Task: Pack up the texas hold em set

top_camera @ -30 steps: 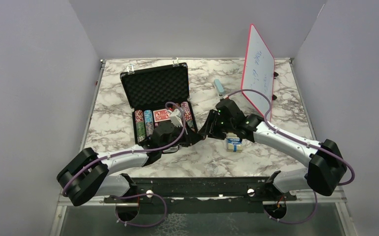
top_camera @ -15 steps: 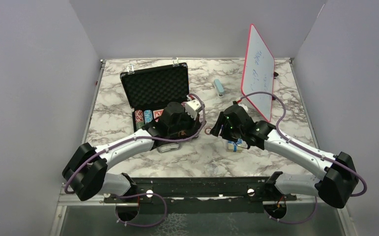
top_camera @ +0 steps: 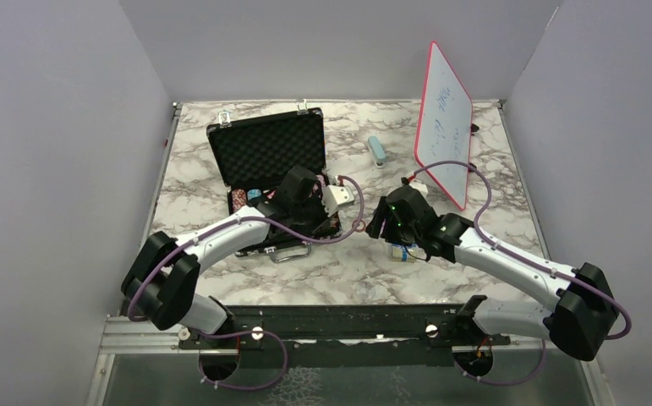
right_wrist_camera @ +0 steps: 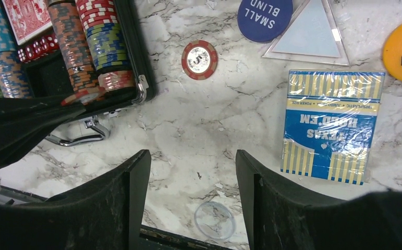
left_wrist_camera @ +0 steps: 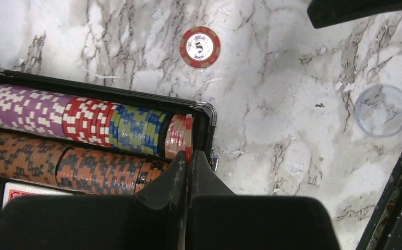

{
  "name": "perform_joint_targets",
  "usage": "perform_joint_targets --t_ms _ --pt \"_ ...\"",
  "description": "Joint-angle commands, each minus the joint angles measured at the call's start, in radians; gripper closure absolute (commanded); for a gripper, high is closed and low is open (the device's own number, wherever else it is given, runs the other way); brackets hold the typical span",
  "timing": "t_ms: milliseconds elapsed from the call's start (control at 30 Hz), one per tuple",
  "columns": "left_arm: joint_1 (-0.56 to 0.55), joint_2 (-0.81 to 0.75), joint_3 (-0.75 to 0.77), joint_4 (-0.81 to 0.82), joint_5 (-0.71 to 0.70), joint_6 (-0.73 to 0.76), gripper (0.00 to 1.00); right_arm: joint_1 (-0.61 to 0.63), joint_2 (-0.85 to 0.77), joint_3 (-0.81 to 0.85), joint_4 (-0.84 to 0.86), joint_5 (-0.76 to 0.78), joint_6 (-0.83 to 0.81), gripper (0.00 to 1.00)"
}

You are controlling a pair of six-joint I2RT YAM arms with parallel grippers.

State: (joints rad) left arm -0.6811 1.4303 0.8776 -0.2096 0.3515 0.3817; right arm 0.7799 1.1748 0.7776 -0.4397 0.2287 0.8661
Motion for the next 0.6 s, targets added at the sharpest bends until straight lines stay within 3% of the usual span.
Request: perform_joint_targets --t_ms 0,133,567 --pt "0.008 0.029 0.047 -0.047 0.095 0.07 1.0 0.005 -0.005 0.005 0.043 0.026 -0.026 0.37" --pt "0.009 0.031 0.044 -0.046 0.128 0.079 1.0 0.005 -0.006 0.013 0.039 0.023 -0.038 0.37" --pt "0.011 0.079 0.042 -0.021 0.004 0.056 0.96 0.005 0.021 0.019 0.05 -0.014 -0.032 0.38"
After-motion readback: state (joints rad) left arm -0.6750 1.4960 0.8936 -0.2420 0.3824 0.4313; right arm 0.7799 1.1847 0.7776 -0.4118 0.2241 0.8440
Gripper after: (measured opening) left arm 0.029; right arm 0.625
